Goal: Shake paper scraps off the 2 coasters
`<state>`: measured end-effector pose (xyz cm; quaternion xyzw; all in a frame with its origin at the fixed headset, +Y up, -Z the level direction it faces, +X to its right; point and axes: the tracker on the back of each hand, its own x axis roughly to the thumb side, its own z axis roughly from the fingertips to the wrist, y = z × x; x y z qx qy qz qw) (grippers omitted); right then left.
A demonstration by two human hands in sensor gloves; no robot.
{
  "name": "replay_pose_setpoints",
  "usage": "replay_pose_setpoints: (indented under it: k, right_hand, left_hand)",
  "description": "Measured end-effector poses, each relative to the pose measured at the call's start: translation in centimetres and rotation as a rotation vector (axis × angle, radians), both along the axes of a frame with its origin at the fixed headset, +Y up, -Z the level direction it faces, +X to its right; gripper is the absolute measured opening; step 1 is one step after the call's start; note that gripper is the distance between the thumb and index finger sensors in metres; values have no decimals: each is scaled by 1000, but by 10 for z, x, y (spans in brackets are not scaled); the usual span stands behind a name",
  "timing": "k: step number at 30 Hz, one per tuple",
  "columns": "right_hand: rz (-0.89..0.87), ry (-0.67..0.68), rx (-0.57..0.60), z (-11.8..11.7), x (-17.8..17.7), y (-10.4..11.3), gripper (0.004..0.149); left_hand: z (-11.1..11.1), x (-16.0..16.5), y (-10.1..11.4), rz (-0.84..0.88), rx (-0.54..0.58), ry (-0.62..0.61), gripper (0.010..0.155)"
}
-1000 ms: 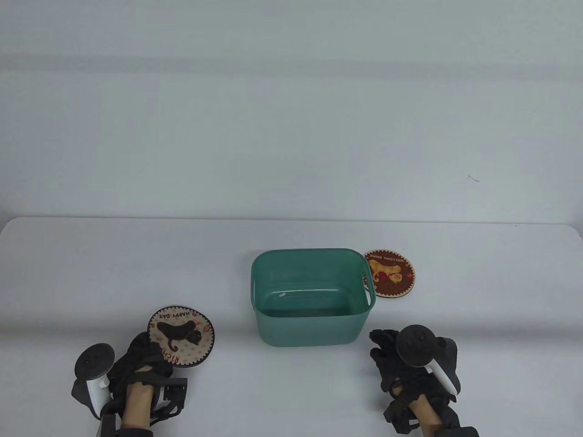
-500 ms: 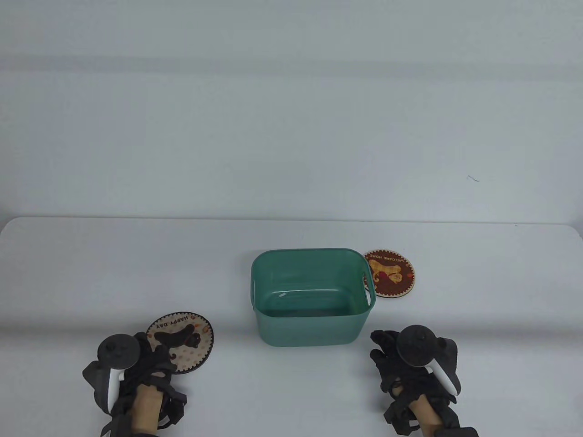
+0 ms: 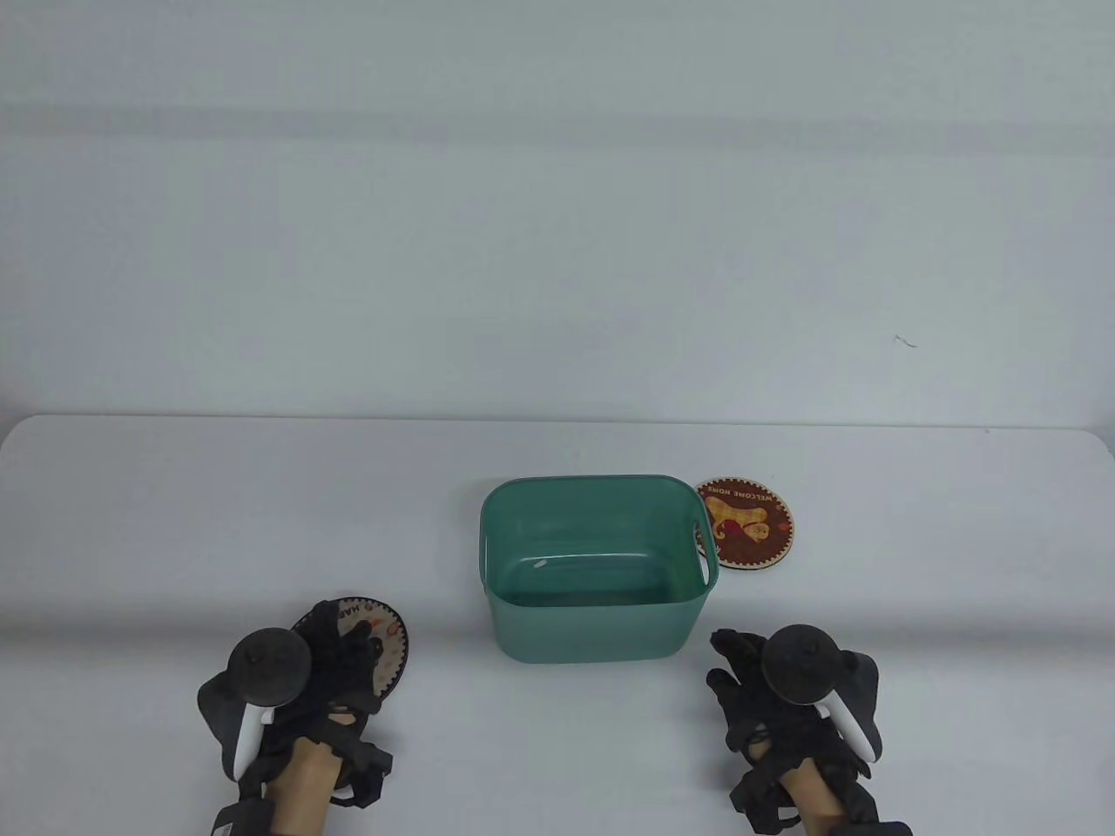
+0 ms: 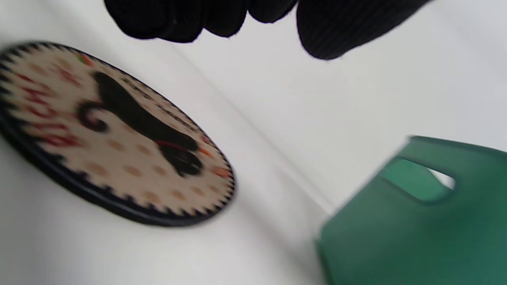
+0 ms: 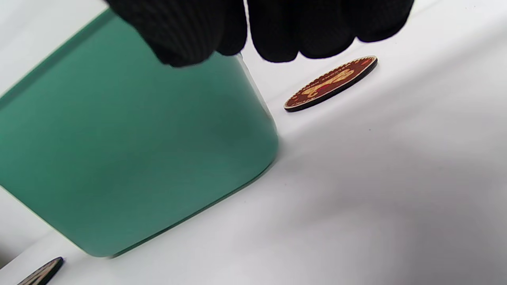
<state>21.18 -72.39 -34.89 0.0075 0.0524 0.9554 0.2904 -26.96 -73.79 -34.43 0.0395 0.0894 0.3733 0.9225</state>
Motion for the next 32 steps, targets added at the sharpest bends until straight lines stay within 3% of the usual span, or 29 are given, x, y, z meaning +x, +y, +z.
replay_pose_setpoints:
  k: [12, 20, 24, 32]
  right_hand:
    - [-86, 22, -25, 2, -6, -6, 59]
    - [-95, 40, -68, 5, -12, -16, 63]
    - [-71, 49, -90, 4, -14, -19, 63]
    - [-64, 55, -92, 3, -15, -20, 62]
  left_hand:
    - [-1, 63, 3, -43, 50, -296, 70]
    - [-6, 99, -21, -225, -77, -438, 69]
    - [-10, 106, -24, -251, -133, -449, 68]
    - [-11, 97, -23, -199, -136, -409, 65]
